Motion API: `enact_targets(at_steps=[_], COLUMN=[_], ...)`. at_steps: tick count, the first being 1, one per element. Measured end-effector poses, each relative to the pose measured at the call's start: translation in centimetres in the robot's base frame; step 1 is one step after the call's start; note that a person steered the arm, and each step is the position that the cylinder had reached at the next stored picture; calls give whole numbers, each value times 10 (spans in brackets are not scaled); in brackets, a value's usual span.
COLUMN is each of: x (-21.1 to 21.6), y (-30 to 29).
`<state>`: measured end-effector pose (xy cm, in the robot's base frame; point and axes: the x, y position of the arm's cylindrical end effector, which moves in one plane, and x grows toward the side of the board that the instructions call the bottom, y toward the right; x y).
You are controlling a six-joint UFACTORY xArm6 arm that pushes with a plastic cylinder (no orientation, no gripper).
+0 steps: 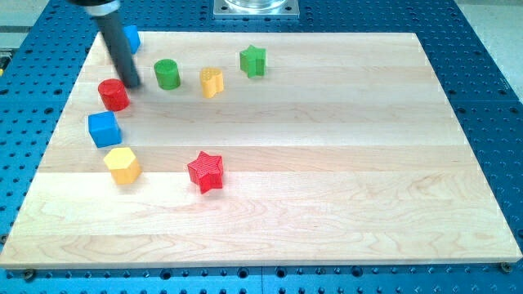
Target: Push the yellow heart into the green circle
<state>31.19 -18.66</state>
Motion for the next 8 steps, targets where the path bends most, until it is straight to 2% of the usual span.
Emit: enact_targets(at_steps=[1,3,4,5,6,7,8], x=[-31,61,-12,-53,-86,-59,39], y=[33,93,84,77,163,207,171])
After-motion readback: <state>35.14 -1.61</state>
